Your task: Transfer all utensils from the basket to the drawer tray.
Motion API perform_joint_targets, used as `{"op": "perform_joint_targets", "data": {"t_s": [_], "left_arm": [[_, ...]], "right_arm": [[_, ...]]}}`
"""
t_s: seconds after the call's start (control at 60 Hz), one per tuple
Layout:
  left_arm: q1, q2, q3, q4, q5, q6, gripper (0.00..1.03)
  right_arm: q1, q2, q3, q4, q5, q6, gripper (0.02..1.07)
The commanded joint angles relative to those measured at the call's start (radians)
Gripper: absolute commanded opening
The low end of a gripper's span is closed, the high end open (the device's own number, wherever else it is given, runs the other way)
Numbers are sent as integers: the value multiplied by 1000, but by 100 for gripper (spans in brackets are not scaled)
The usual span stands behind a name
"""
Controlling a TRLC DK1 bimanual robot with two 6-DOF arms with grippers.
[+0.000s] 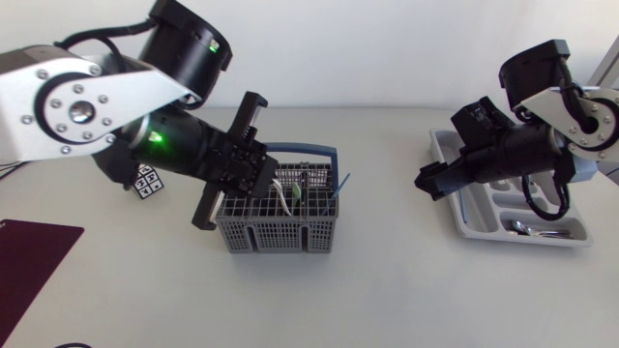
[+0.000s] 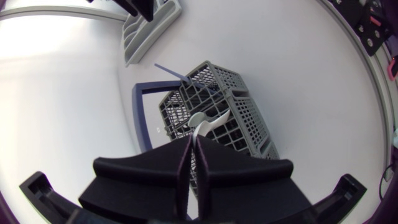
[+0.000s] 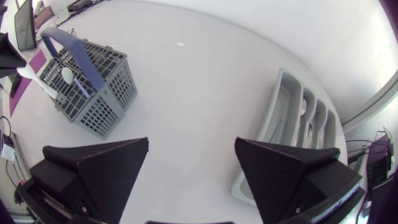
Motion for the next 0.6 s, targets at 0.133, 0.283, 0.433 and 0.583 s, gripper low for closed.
{"op": "perform_joint_targets", "data": {"t_s": [0.133,0.283,0.433,0.583], "left_arm": [[-22,-99,91,-113,-18,-74,4],[-52,-110,145,-168,-18,-216,4],[-52,-88,226,-170,-15,-393,4],[-93,13,317,-223,-15,-650,4]], "right_arm": [[57,-100,-41,-36,4,23,102],[106,-164,-56,-41,4,23,102],[146,-215,-53,-47,1,27,102],[201,-266,-47,-36,-1,50,102]]}}
